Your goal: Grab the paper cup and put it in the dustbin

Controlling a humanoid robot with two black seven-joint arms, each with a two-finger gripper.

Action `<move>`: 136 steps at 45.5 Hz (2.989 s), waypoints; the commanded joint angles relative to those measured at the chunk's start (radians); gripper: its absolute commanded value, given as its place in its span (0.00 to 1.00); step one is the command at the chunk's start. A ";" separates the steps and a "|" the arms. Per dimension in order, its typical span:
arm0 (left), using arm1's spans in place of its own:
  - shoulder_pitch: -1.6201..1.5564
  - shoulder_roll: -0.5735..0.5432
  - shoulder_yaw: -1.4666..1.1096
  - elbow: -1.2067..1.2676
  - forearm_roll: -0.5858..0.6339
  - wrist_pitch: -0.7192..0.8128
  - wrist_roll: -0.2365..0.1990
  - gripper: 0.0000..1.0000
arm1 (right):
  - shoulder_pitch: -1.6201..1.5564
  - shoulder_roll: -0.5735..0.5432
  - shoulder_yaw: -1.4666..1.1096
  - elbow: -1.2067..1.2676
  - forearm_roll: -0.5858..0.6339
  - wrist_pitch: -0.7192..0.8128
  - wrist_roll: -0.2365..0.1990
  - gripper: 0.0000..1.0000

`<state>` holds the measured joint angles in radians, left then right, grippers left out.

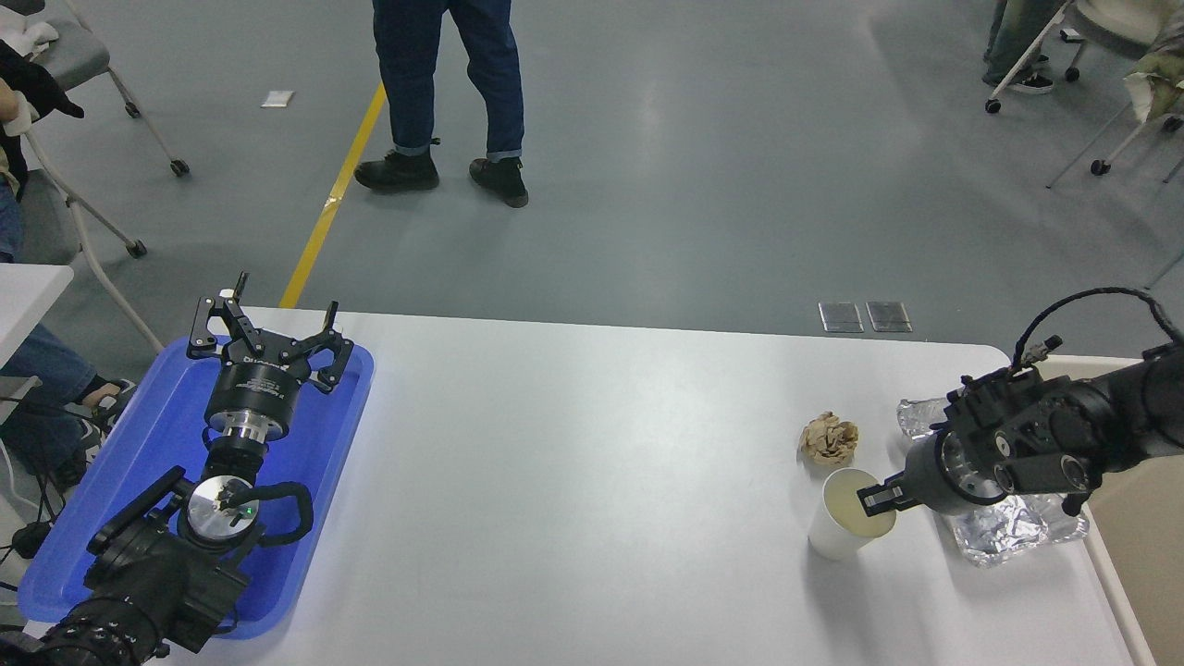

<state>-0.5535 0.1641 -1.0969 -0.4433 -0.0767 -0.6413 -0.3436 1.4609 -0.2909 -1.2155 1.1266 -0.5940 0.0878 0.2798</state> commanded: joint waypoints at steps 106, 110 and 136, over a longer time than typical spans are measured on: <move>0.003 0.003 -0.001 0.000 -0.002 0.000 0.000 1.00 | 0.443 -0.544 -0.314 -0.244 -0.386 0.397 0.156 0.00; 0.003 0.003 -0.001 0.000 -0.002 0.000 0.000 1.00 | 0.284 -0.545 -0.262 -0.361 -0.372 0.345 0.162 0.00; 0.003 0.002 -0.001 0.000 -0.002 0.002 0.000 1.00 | -0.703 -0.409 0.126 -1.145 0.132 0.202 0.144 0.00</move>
<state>-0.5507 0.1663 -1.0983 -0.4433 -0.0781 -0.6411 -0.3437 1.1527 -0.7890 -1.2233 0.3038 -0.6990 0.3327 0.4350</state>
